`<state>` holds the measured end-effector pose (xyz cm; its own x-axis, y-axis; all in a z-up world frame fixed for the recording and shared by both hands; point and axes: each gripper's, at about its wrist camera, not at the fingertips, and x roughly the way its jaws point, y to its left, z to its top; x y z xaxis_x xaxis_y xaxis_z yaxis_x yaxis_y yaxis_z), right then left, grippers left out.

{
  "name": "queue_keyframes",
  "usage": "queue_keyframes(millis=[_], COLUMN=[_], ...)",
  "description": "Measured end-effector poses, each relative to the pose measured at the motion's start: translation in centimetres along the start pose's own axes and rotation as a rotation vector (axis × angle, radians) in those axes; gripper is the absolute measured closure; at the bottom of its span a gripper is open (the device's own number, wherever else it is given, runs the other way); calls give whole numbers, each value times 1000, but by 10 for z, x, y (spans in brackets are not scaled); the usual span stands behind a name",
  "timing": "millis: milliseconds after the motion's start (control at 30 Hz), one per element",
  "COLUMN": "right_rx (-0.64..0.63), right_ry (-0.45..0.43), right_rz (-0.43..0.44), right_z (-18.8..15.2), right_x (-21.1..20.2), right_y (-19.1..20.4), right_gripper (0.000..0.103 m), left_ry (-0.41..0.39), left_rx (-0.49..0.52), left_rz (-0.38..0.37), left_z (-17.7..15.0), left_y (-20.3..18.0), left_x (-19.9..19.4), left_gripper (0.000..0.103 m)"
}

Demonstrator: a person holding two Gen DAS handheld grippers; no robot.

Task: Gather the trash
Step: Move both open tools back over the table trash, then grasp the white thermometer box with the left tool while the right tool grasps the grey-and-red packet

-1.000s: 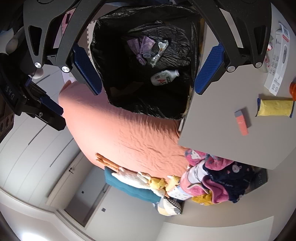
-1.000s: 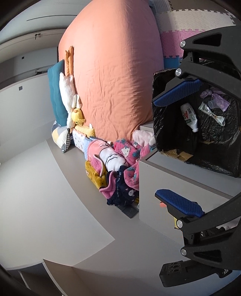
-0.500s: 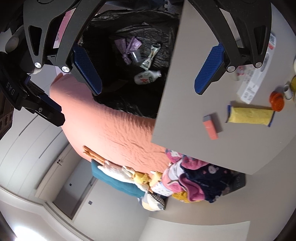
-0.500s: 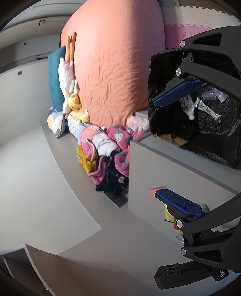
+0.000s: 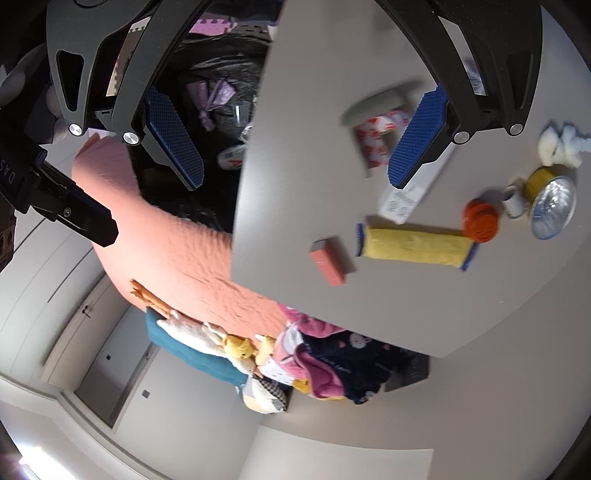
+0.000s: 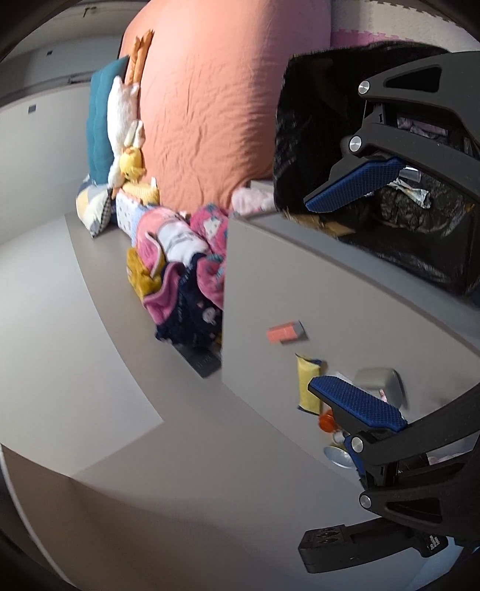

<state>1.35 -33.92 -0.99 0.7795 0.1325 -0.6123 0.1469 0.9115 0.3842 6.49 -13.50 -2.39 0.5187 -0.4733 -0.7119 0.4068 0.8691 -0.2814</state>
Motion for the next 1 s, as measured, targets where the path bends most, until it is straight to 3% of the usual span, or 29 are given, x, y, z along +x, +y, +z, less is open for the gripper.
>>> queue_keyframes(millis=[367, 533, 667, 1000], right_rx=[-11, -10, -15, -19], right_ry=[95, 132, 163, 253], right_rz=[60, 63, 78, 85], right_z=[-16, -22, -27, -46], right_x=[38, 50, 59, 87], right_y=[32, 38, 43, 61], right_gripper=[24, 26, 34, 42], left_ry=[33, 82, 124, 180], left_rx=[-5, 1, -9, 24], left_rz=[117, 127, 123, 143], left_z=[-12, -17, -20, -24], left_y=[56, 70, 79, 94], left_x=[5, 17, 28, 49], left_gripper=[8, 20, 31, 42])
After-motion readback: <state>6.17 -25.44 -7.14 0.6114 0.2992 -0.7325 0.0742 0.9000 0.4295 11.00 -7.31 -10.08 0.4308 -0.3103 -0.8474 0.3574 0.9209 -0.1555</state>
